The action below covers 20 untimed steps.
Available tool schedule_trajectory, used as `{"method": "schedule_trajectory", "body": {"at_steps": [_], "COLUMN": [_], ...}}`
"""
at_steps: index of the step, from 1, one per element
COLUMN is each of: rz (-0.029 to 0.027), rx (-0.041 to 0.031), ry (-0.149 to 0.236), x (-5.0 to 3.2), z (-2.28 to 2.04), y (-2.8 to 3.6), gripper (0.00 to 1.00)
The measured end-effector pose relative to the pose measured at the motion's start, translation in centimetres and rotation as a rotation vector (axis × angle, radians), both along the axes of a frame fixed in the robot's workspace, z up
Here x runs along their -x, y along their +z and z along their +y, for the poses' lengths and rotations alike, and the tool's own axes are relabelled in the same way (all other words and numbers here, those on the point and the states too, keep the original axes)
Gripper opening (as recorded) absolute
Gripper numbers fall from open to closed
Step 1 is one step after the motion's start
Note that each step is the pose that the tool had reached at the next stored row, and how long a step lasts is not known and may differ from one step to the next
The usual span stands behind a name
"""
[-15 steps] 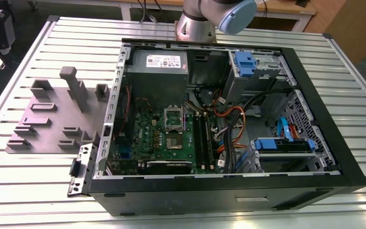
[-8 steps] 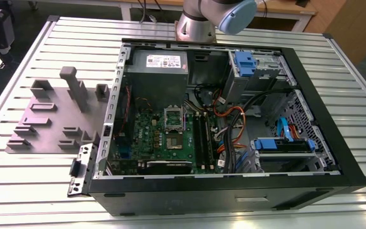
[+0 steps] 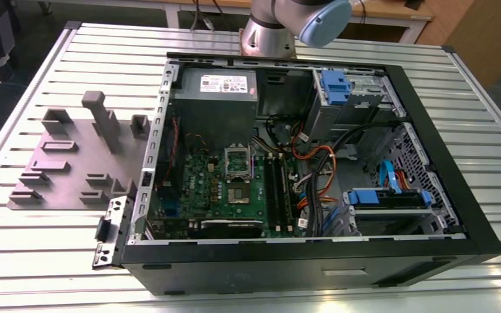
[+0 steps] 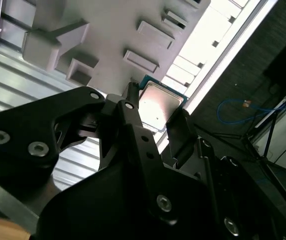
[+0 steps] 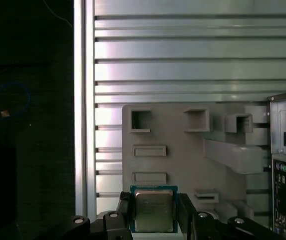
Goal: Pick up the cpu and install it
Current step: 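Pick up the cpu and move it towards the insertion slot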
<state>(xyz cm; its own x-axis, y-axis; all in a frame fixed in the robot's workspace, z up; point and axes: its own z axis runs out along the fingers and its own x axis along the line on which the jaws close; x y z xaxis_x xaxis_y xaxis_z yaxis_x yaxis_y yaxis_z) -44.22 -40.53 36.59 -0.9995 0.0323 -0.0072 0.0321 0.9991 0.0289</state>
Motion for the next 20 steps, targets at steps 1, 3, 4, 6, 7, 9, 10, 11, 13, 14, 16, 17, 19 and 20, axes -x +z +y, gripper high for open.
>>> {"method": "schedule_trajectory", "body": {"at_steps": [1, 3, 4, 6, 7, 9, 10, 11, 13, 14, 16, 17, 19, 20], "rz": [-0.0001, -0.0001, 0.0, 0.0, 0.0, 0.0, -0.0001, -0.0001, 0.0, 0.0, 0.0, 0.0, -0.0001, -0.0001], "rx": [-0.0001, -0.0001, 0.0, 0.0, 0.0, 0.0, -0.0001, -0.0001, 0.0, 0.0, 0.0, 0.0, -0.0001, -0.0001], "ry": [0.0, 0.0, 0.0, 0.0, -0.001, -0.001, -0.001, -0.001, -0.001, -0.001, -0.001, -0.001, -0.001, -0.001], "x": [0.0, 0.0, 0.0, 0.0, 0.0, 0.0, 0.0, 0.0, 0.0, 0.0, 0.0, 0.0, 0.0, 0.0], "z": [0.0, 0.0, 0.0, 0.0, 0.0, 0.0, 0.0, 0.0, 0.0, 0.0, 0.0, 0.0, 0.0, 0.0], "y": [0.17, 0.59, 0.77, 1.09, 1.25, 1.57, 1.71, 1.84, 2.1, 2.23, 2.49, 2.62, 2.85, 2.95], "gripper": [0.47, 0.47, 0.47, 0.47, 0.47, 0.47, 0.47, 0.47, 0.47, 0.47, 0.47, 0.47, 0.47, 0.47]}}
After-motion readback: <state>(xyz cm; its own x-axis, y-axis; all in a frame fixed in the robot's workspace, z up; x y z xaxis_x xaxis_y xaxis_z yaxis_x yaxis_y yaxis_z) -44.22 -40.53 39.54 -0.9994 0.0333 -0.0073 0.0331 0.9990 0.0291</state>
